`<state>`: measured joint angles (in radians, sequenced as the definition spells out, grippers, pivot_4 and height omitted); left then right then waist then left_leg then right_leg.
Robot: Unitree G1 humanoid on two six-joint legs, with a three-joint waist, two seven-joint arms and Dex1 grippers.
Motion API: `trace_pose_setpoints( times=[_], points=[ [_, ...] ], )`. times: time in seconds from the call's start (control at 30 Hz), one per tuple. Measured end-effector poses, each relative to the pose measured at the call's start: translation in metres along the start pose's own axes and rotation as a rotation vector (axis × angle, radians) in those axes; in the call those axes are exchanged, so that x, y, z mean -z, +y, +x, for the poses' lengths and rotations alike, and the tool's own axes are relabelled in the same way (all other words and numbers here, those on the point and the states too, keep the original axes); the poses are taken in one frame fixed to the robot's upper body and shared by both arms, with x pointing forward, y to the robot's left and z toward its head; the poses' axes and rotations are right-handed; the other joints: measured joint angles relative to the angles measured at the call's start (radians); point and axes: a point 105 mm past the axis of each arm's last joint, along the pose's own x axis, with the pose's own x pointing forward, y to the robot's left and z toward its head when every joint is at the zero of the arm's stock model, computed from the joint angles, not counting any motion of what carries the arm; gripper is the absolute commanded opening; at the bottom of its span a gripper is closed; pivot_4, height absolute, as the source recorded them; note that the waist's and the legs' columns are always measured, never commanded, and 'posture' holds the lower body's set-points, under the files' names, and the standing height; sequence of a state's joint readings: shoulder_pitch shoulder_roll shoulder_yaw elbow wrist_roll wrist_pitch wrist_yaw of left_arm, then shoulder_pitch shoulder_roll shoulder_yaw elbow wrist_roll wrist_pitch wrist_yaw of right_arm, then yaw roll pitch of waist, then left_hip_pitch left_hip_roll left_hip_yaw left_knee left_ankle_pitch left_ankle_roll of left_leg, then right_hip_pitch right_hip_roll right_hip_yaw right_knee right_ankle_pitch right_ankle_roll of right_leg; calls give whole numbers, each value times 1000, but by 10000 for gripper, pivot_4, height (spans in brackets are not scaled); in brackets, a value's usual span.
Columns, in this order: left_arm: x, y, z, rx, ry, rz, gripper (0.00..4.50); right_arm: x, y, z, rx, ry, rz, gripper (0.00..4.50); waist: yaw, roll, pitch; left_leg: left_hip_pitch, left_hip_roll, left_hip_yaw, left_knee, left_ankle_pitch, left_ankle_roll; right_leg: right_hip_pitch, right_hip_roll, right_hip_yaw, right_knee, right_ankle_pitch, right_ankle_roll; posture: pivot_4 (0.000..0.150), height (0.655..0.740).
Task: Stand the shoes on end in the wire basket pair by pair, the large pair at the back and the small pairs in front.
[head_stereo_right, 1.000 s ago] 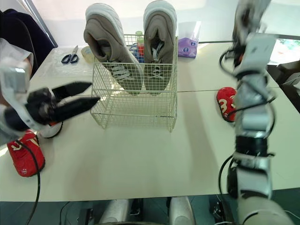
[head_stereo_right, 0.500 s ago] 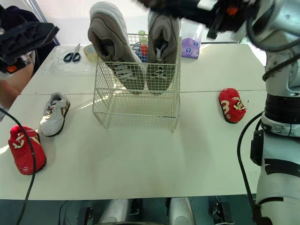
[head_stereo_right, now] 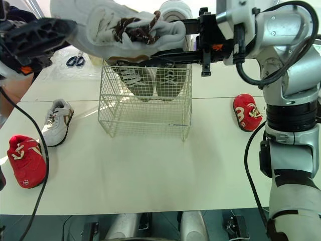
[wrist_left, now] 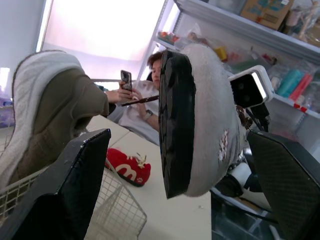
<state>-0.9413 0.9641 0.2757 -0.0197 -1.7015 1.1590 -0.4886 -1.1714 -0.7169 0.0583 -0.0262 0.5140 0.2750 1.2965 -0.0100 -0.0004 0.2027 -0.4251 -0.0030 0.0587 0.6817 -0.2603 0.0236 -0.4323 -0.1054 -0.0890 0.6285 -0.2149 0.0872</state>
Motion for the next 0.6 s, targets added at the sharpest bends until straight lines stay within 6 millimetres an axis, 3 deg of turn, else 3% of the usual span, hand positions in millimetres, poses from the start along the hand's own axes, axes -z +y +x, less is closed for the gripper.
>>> trace_pose_setpoints(
  times=[0.03, 0.13, 0.27, 0.37, 0.5, 0.6],
  points=[
    [3, 1, 2, 5, 8, -9, 45000, 0, 2, 1, -9, 0, 1, 11864, 1, 0, 0, 0, 0, 0, 0, 0, 0, 0, 0, 0, 0, 0, 0, 1500, 7400],
    [8, 2, 5, 27, 20, -30, 37074, 2, 5, 2, -23, 2, 6, 11594, -1, 0, 0, 0, 0, 0, 0, 0, 0, 0, 0, 0, 0, 0, 0, 1500, 7400],
    [10, 1, 6, 49, 23, -42, 17440, 4, 7, 2, -24, 8, 14, 11594, -1, 0, 0, 0, 0, 0, 0, 0, -1, 0, 0, 0, 0, 0, 0, 1500, 7400],
    [10, 6, 5, 28, 14, -59, 4063, 1, 9, 3, -28, 8, 1, 22162, -1, 0, 0, 0, 0, 0, 0, 1, -1, 0, 0, 0, 0, 0, 0, 1500, 7400],
    [11, 9, 6, 24, 3, -68, 3139, 2, 7, 1, -7, 14, 30, 44033, 1, 0, 0, 0, 0, 0, 0, 1, -1, 0, 0, 0, 0, 0, 0, 1500, 7400],
    [3, 14, 2, -11, -80, -54, 3139, 7, -9, -14, 159, -16, 154, 44033, 1, -1, 0, 0, 0, 0, 0, 1, -1, 0, -1, 0, 0, 0, 0, 1500, 7400]
  ],
)
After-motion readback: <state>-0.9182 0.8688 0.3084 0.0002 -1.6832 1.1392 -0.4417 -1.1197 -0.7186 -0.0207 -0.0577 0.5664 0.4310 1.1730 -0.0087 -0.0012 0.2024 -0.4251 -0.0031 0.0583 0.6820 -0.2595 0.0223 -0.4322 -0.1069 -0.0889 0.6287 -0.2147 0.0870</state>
